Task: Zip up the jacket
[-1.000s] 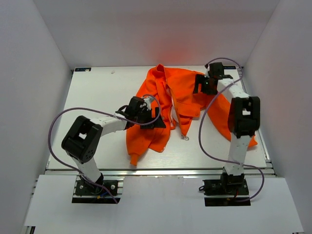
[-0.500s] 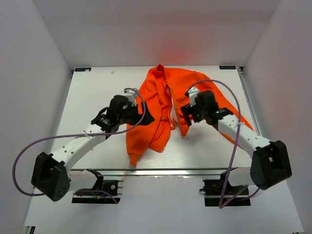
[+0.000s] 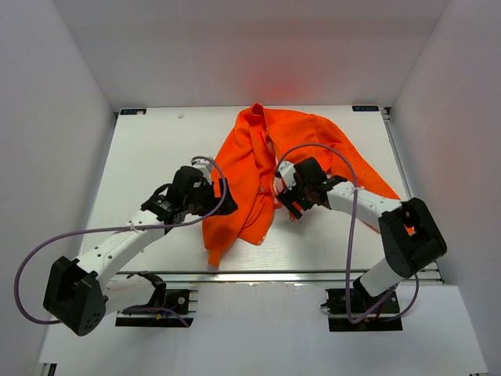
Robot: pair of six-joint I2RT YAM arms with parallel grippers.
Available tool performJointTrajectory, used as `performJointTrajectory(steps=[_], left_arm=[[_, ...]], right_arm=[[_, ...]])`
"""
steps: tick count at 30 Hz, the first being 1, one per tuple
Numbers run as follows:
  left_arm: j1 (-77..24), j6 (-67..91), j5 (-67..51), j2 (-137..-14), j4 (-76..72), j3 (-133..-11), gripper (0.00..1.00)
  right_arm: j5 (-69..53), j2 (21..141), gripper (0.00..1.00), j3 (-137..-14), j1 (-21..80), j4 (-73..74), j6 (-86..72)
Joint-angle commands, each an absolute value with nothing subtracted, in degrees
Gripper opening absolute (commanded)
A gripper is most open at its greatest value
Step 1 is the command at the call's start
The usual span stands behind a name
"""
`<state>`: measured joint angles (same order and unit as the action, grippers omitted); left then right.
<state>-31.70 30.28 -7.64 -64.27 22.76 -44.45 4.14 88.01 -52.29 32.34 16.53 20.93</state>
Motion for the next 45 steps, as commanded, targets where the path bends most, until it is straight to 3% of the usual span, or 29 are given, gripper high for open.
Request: performJointTrajectory(steps=[1, 9, 14, 18, 31, 45], left_arm=[[-31.6, 29.6, -6.2, -65.2, 23.8, -46.7, 0.98], [-31.6, 29.2, -6.9, -67.4, 22.7, -47.0, 0.98], [-31.6, 28.8, -6.9, -68.0, 22.2, -47.0, 0.98], [-31.6, 28.7, -7.6, -68.2, 21.6, -46.6, 0.98], [-31.6, 28.1, -8.4, -67.8, 21.7, -46.6, 0.98], [-31.6, 27.9, -8.7, -67.8, 21.7, -46.6, 0.98]], right_arm=[[2.0, 89.9, 0.89, -53.9, 33.9, 16.9, 22.7], [0.4, 95.8, 0.88, -56.8, 35.9, 17.5, 19.7], [2.9, 99.9, 0.77, -58.5, 35.9, 17.1, 16.4], [1.2, 100.5, 0.74, -58.4, 35.9, 17.1, 14.9], [-3.0, 86.0, 0.86, -51.3, 35.2, 11.3, 3.6], [-3.7, 85.8, 0.82, -49.5, 33.6, 10.5, 3.2]])
